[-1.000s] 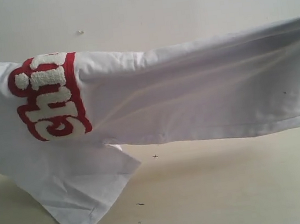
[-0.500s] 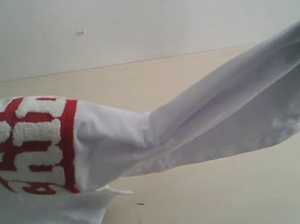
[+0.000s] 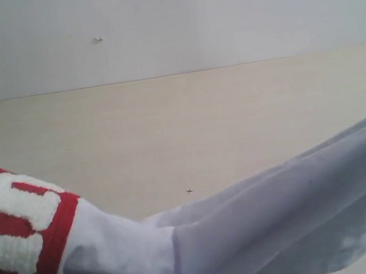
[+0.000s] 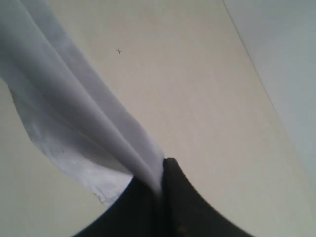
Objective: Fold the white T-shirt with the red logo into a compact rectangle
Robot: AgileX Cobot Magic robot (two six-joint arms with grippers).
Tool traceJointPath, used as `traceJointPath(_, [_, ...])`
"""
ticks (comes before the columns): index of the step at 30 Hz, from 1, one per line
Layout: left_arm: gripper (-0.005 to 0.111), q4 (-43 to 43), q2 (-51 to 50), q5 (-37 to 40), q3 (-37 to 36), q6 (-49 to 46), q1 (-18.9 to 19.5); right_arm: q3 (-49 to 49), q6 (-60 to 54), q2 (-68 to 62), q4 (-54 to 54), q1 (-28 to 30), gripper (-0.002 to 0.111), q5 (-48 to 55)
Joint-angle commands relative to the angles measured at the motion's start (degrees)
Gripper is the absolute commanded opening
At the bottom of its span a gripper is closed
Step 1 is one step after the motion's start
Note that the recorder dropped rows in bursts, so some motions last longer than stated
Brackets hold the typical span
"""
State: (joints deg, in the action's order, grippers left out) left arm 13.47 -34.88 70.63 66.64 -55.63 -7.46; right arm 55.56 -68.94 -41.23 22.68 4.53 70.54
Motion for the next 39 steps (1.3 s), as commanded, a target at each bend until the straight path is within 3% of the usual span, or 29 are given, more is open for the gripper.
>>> traceJointPath(1, [0.000,0.78,4.04,-0.67,-0.07,6.06,-4.46,-0.25,4.25,2.25,1.53,-3.85,0.000,-0.57])
traceJointPath(5, [0.000,-0.26,6.72,-0.67,-0.07,8.28,-8.60,-0.25,6.42,4.12,-1.65,-6.76,0.000,-0.57])
traceJointPath(10, [0.000,-7.41,6.63,-0.67,-2.50,12.53,-11.28,-0.25,10.36,3.20,-3.67,-7.51,0.000,-0.57])
traceJointPath(16, [0.000,-14.64,1.29,-0.67,-11.95,12.81,-11.59,-0.38,15.69,-3.62,-7.88,-7.51,0.000,-0.57])
traceJointPath(19, [0.000,-20.54,-6.45,-0.67,-19.65,12.41,-11.42,-0.38,15.42,-11.31,-10.56,-7.51,0.000,-0.57])
traceJointPath(23, [0.000,-24.64,-20.41,-20.27,-24.72,12.41,-6.12,-0.38,15.10,-25.39,-18.40,-7.51,0.000,-0.57])
traceJointPath(25, [0.000,-23.46,-30.20,-30.28,-25.08,11.27,-0.07,-0.38,15.50,-33.73,-19.87,-7.51,0.000,-7.44])
traceJointPath(29, [0.000,-23.09,-42.85,-43.55,-25.08,10.37,5.44,-0.38,23.49,-43.84,-27.14,-7.51,0.000,-21.05])
traceJointPath(33, [0.000,-23.09,-53.16,-55.94,-25.08,10.94,5.71,-0.38,31.75,-52.76,-34.50,-7.51,0.000,-31.65])
traceJointPath(39, [0.000,-23.09,-59.81,-70.28,-25.08,15.10,5.71,-0.28,43.95,-58.52,-45.54,-7.51,0.001,-38.60])
